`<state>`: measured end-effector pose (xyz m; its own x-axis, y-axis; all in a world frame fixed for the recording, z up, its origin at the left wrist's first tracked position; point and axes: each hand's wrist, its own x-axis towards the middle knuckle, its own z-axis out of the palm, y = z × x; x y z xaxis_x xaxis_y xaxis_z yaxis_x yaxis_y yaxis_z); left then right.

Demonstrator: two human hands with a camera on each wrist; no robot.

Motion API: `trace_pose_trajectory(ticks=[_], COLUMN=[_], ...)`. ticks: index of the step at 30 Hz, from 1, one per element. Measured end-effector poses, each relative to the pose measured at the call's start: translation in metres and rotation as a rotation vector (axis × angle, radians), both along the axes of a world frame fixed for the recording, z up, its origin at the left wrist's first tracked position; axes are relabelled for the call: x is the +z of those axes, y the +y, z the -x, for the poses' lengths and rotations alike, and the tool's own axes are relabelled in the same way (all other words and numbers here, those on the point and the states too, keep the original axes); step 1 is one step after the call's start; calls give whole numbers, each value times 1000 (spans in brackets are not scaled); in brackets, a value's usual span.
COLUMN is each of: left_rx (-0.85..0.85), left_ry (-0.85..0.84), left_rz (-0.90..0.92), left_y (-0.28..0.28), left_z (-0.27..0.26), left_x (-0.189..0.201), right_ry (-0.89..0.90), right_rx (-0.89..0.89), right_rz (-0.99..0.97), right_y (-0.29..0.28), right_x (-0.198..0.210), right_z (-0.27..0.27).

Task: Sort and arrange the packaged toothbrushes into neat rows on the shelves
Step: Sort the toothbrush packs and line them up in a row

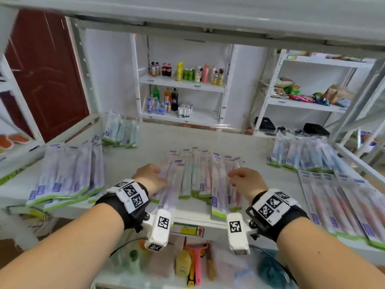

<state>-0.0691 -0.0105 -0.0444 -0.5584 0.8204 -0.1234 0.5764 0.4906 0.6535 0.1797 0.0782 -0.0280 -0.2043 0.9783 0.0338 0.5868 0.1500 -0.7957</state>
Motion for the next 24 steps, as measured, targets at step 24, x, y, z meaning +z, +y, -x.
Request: trace_pose_trajectory(ticks=[24], left_rx=[-144], left_ry=[-1], left_rz=[134], left_y=[-31], left_z=[31], left_x=[-3], right_ry=[-72], right_rx=[337], right_rz=[303], right_y=[-92], right_x=[-6], right_z=[81])
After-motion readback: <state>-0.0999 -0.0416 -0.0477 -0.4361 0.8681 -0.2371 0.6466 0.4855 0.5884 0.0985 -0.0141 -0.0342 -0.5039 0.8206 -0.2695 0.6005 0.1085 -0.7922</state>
